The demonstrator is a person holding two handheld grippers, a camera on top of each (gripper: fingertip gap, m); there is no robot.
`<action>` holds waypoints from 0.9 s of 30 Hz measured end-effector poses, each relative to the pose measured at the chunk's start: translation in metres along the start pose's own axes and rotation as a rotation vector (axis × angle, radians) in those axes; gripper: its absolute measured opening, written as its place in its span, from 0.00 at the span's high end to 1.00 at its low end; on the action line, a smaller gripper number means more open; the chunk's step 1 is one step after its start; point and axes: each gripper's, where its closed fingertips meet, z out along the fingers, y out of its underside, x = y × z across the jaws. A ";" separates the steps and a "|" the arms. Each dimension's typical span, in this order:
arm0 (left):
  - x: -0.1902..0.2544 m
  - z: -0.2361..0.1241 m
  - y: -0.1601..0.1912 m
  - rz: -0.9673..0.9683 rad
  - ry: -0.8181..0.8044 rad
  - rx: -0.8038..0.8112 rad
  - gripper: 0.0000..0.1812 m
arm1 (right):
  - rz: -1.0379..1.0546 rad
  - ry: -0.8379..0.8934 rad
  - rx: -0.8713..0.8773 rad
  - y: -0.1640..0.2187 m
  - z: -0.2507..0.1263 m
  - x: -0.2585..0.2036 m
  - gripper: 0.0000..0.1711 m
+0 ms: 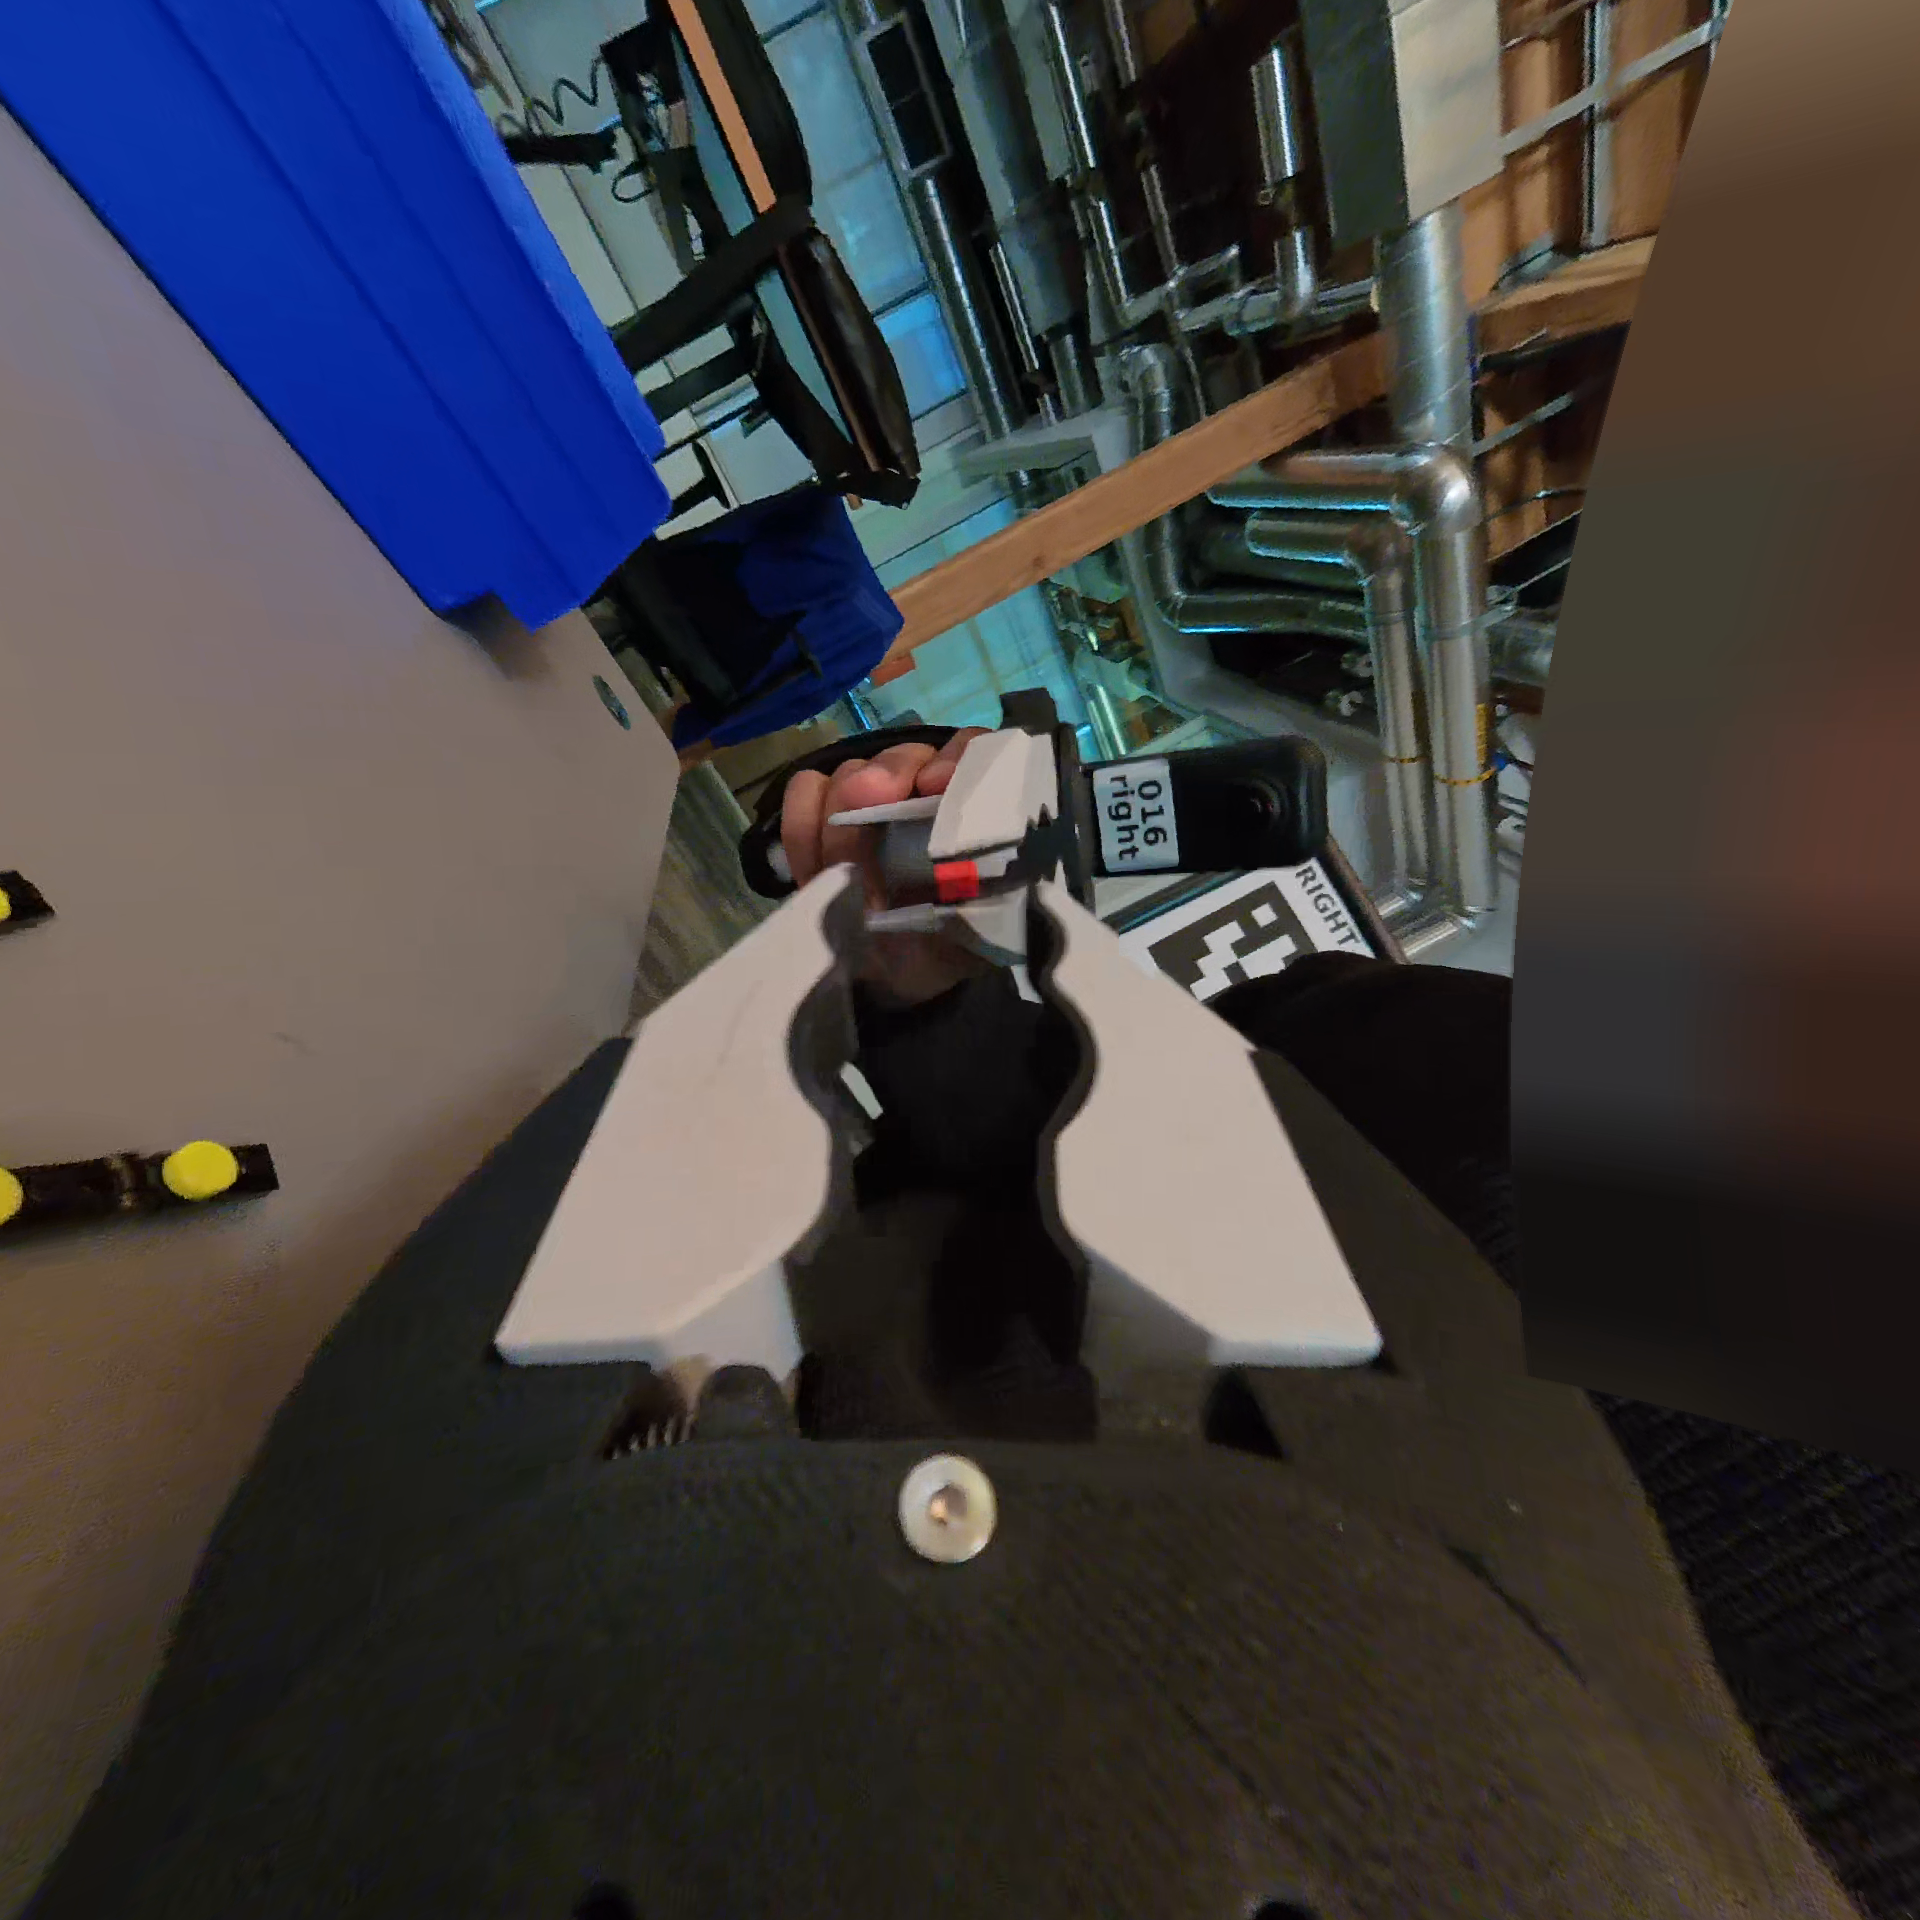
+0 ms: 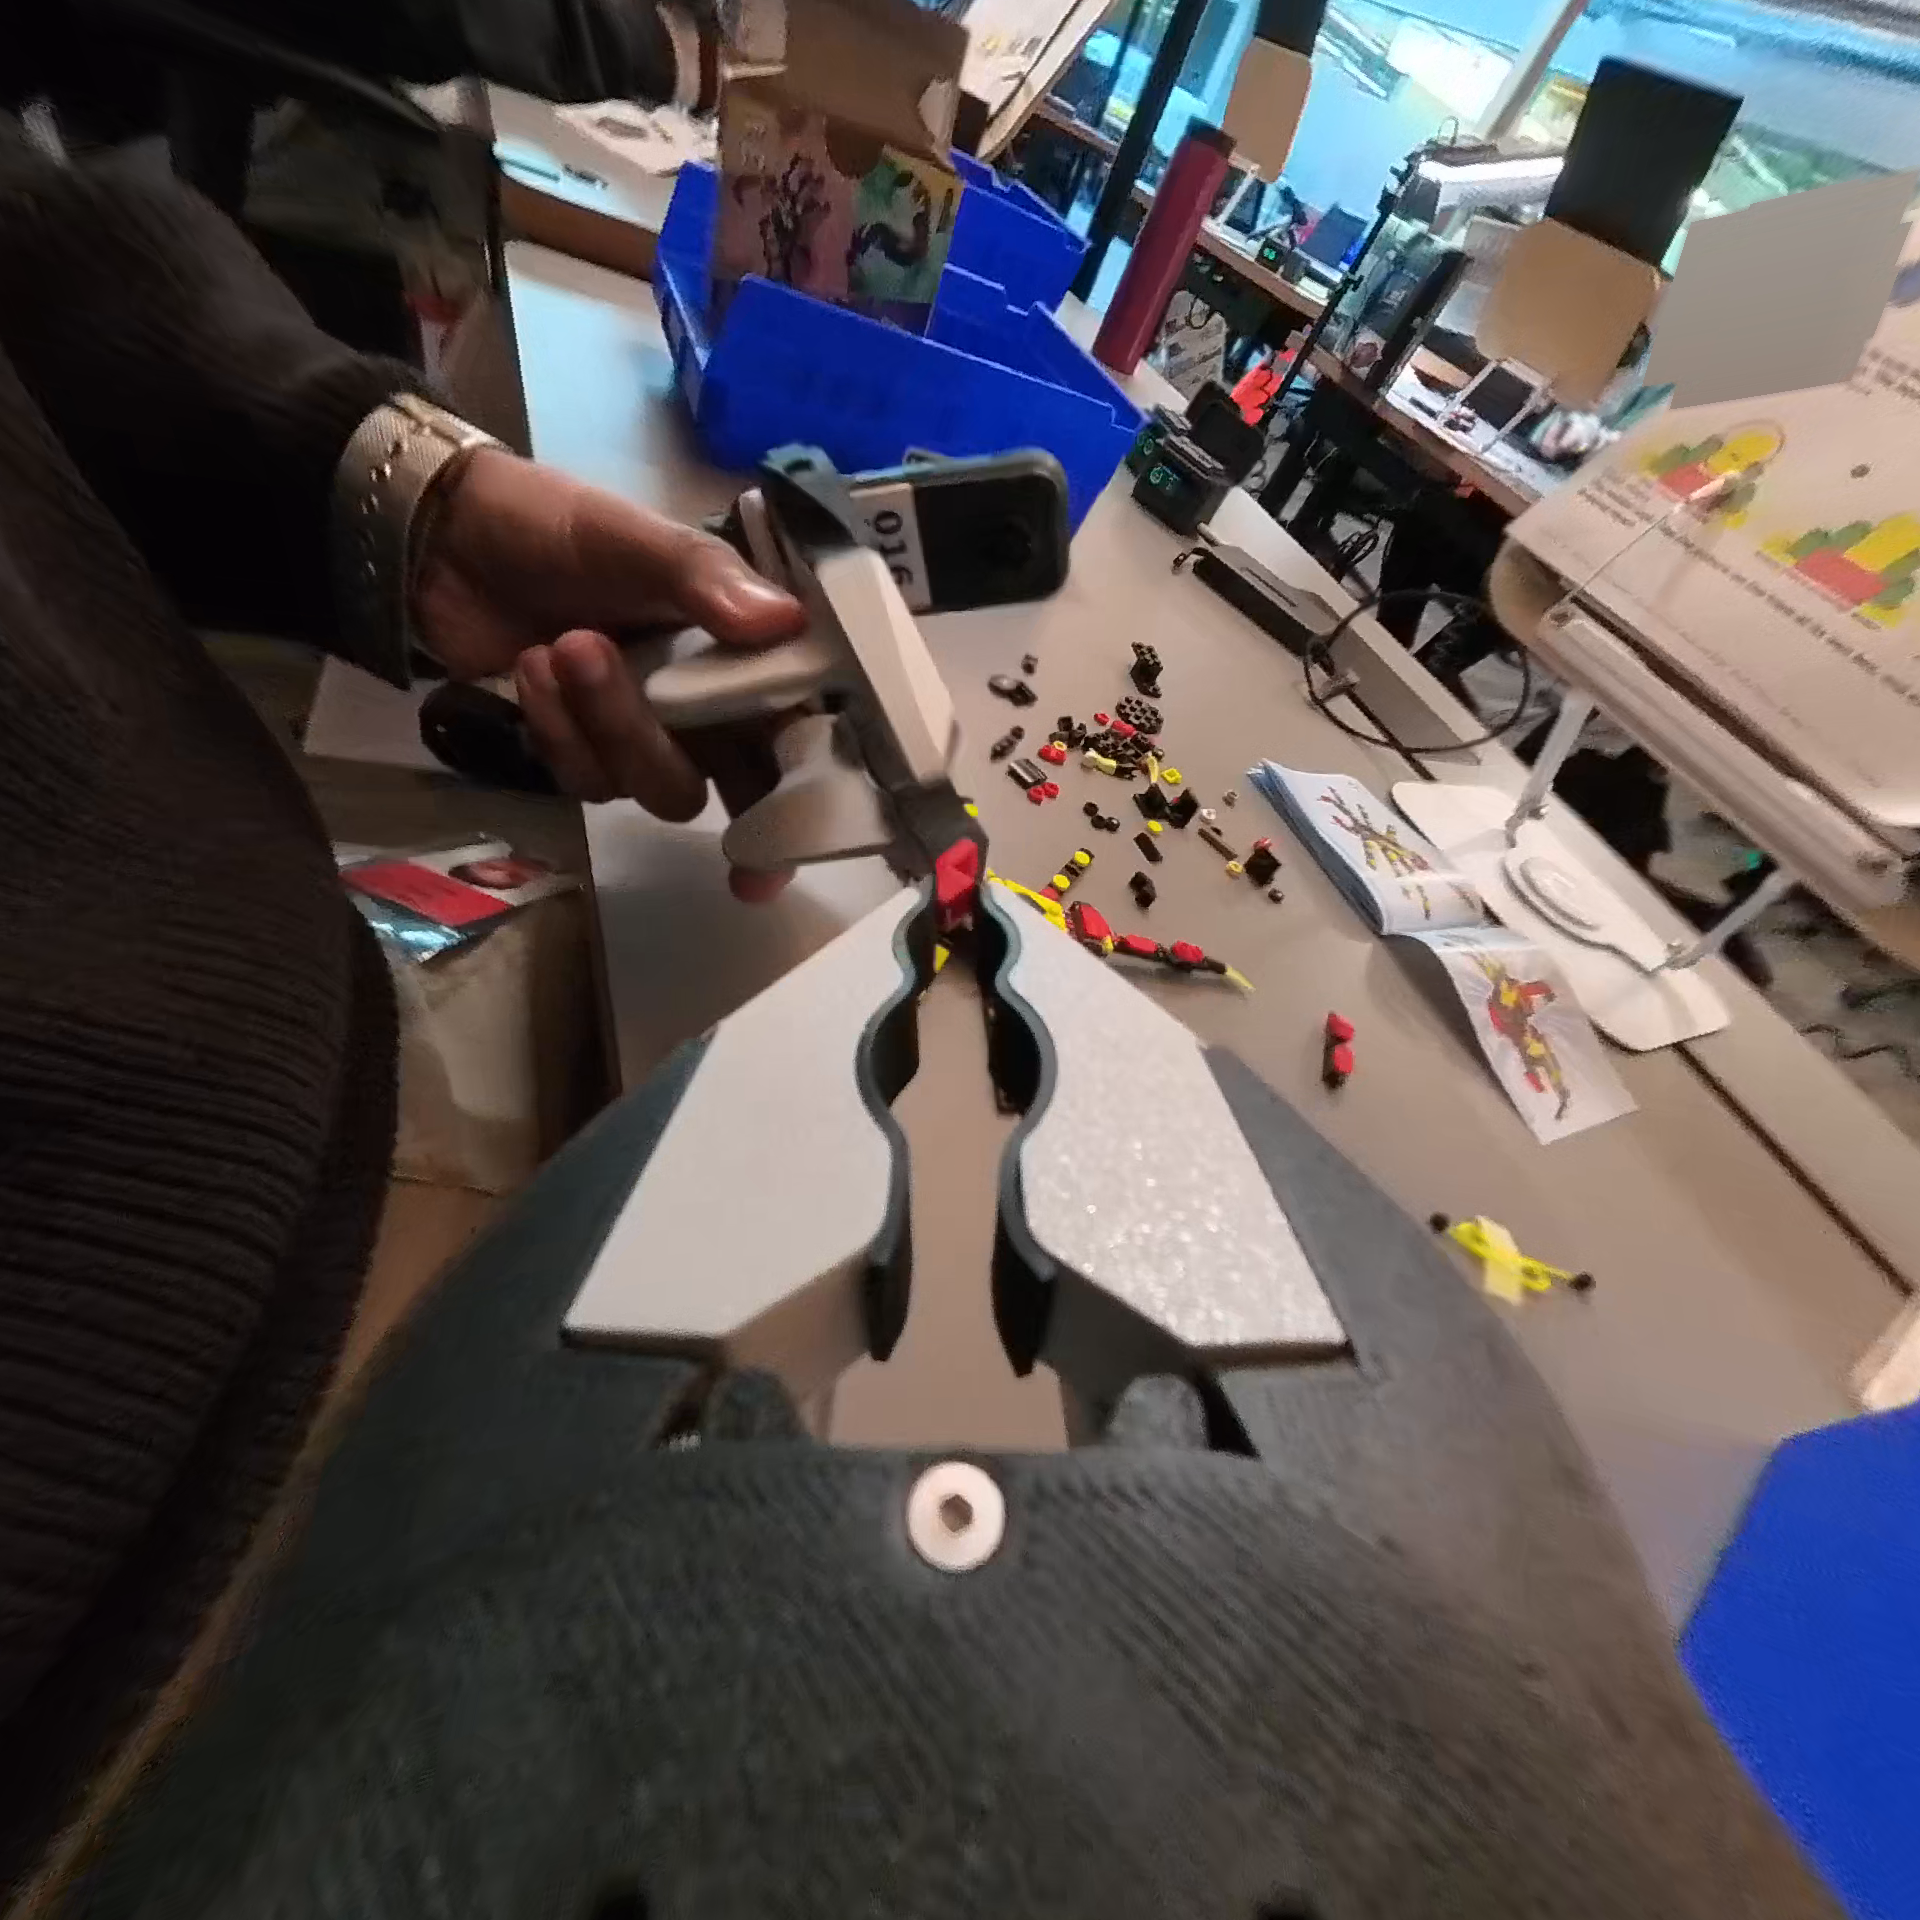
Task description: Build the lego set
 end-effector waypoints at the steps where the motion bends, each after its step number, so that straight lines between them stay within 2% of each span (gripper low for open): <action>1: 0.005 -0.001 -0.002 0.026 0.004 -0.002 0.86 | 0.057 -0.011 0.006 0.000 -0.003 0.003 0.97; 3: 0.010 -0.004 0.003 0.120 -0.029 -0.054 0.80 | 0.213 -0.062 0.023 0.001 -0.009 0.006 0.98; 6: -0.020 -0.008 0.029 0.350 -0.284 -0.269 0.75 | 0.394 -0.215 0.002 0.013 -0.015 -0.007 0.98; 9: -0.058 -0.019 0.058 0.523 -0.511 -0.516 0.75 | 0.435 -0.332 -0.099 0.037 -0.019 -0.028 0.98; 14: -0.090 -0.024 0.088 0.589 -0.628 -0.719 0.80 | 0.464 -0.471 -0.204 0.056 -0.015 -0.055 0.97; 21: -0.100 -0.030 0.084 0.634 -0.703 -0.733 0.95 | 0.445 -0.562 -0.301 0.076 -0.002 -0.070 0.97; 27: -0.100 -0.031 0.085 0.682 -0.729 -0.751 0.96 | 0.375 -0.621 -0.382 0.089 0.009 -0.079 0.97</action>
